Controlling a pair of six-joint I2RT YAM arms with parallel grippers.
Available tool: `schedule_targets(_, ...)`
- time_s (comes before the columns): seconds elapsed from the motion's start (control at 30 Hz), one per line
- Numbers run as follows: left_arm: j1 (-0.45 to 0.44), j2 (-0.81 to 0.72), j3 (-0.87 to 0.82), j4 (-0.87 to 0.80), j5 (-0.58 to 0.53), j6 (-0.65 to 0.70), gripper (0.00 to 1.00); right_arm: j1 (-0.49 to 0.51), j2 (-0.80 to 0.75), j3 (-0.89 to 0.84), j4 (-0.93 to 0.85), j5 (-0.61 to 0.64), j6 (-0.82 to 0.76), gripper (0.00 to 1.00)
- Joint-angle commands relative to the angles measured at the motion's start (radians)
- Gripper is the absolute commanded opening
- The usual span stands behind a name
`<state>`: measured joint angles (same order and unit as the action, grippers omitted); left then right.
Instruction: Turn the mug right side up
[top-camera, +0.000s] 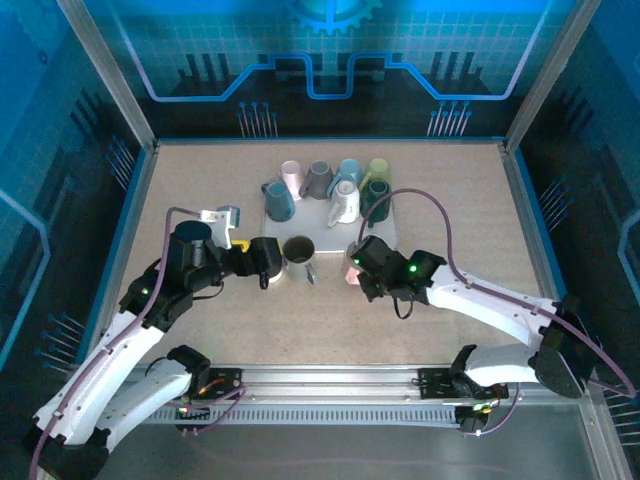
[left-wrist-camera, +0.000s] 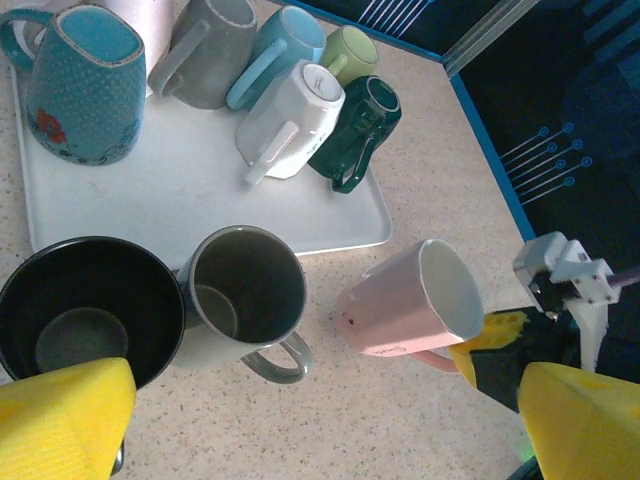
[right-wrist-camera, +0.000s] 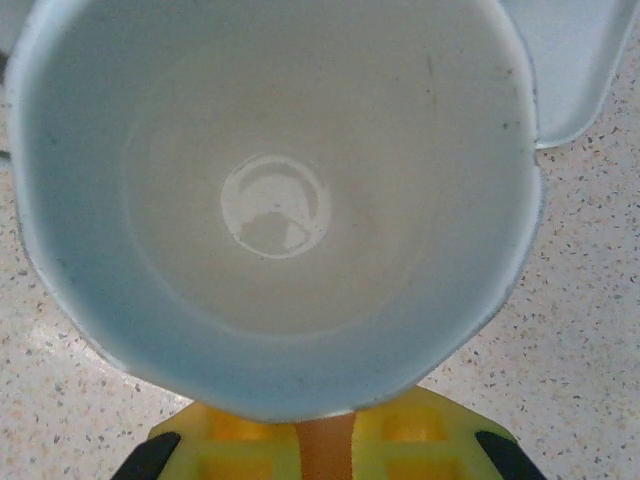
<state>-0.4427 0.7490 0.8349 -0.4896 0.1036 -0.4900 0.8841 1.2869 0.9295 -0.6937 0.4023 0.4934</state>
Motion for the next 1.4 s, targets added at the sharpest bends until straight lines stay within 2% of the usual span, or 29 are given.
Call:
schedule_targets(0.0, -0.015, -0.023, -0.006, 0.008, -0.033, 0.041, 0.99, 0.016, 0.021, 0.045, 0.064, 0.056, 0.061, 0.00)
schedule_targets(0.5, -0.028, -0.047, -0.008, 0.001, -0.047, 0.045, 0.99, 0.055, 0.171, 0.109, 0.109, 0.059, 0.065, 0.00)
schedule_targets(0.77, -0.030, -0.045, -0.013, 0.013, -0.035, 0.029, 0.99, 0.059, 0.285, 0.213, 0.077, 0.041, 0.038, 0.00)
schedule_targets(1.1, -0.032, -0.050, -0.017, 0.012, -0.035, 0.030, 0.99, 0.059, 0.352, 0.272, 0.058, 0.059, 0.034, 0.00)
schedule_targets(1.37, -0.040, -0.051, -0.016, 0.011, -0.036, 0.035, 0.99, 0.059, 0.373, 0.281, 0.052, 0.055, 0.033, 0.08)
